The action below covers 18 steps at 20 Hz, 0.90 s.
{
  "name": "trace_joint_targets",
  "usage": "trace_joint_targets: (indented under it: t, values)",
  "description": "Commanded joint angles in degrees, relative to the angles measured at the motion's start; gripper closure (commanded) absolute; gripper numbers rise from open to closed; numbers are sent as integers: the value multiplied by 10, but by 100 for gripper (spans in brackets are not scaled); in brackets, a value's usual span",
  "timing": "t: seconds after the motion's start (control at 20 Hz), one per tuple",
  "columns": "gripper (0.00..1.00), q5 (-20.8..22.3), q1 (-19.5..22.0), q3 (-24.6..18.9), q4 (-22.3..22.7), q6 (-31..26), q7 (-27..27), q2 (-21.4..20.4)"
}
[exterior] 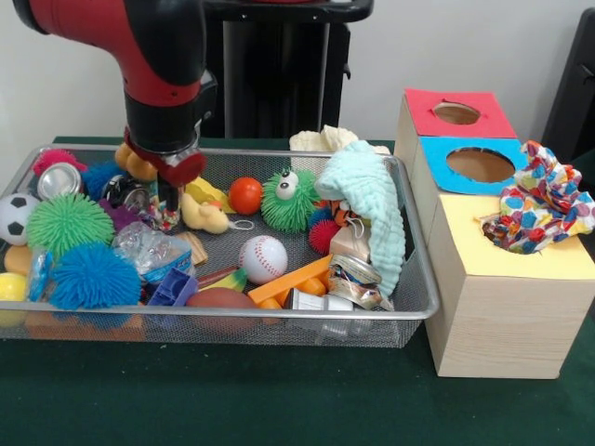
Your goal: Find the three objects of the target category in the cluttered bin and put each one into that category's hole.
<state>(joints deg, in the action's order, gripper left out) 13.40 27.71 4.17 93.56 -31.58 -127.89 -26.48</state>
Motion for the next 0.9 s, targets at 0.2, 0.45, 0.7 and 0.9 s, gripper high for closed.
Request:
trace_joint_targets:
  t: [0.2,0.45,0.7,0.9]
  values:
    - [100,-46,0,-65,36,-210,38,-119]
    - [100,-47,-3,-75,37,-188,23,-110]
    - [100,-64,-6,-90,47,-159,6,-104]
    - [100,-92,-10,-110,61,-130,-18,-97]
